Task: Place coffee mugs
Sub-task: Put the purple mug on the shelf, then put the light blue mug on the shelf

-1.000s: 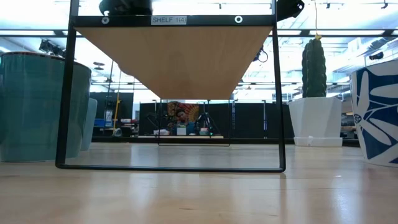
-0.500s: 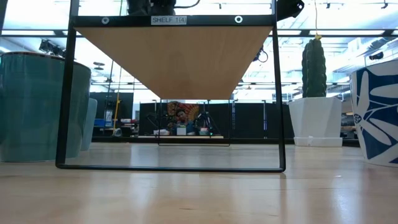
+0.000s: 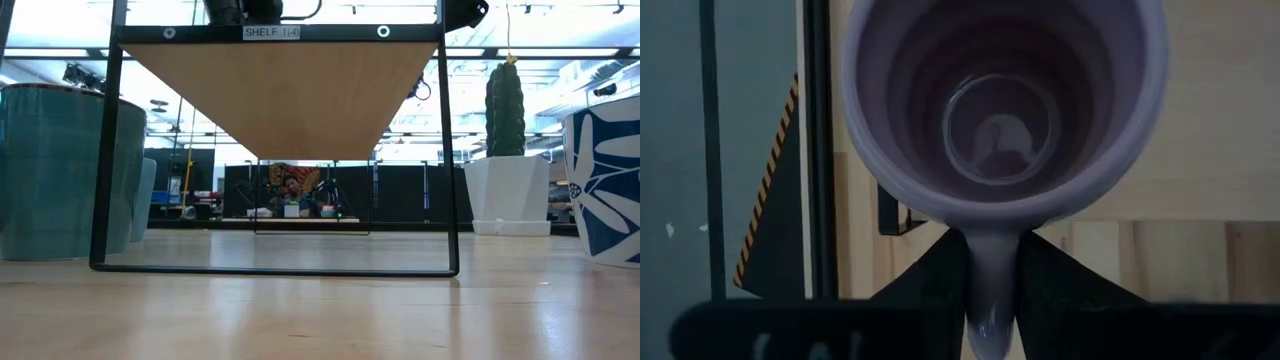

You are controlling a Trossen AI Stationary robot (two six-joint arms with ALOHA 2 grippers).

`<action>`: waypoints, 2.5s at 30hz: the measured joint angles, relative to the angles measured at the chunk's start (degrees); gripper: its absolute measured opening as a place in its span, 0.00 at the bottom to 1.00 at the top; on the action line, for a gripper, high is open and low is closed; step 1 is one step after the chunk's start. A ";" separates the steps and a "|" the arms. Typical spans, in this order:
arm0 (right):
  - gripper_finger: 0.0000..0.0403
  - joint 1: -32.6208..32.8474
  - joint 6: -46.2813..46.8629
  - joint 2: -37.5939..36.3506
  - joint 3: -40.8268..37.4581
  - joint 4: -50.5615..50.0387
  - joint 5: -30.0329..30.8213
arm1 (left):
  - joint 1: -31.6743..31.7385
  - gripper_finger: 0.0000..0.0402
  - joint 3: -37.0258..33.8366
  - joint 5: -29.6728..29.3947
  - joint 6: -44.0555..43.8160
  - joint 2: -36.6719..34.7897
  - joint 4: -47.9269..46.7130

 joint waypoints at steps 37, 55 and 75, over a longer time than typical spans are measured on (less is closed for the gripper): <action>0.67 0.00 -0.26 0.00 -0.01 0.46 0.27 | -1.27 0.53 -0.07 -3.23 -4.46 -2.96 2.51; 0.67 1.14 -0.55 0.01 -6.98 7.88 2.12 | -9.11 0.48 -18.07 -4.14 -15.79 -22.54 23.39; 0.67 1.14 -0.27 0.02 -7.04 10.82 1.53 | -20.53 0.48 -35.69 -4.02 -45.51 -37.92 4.68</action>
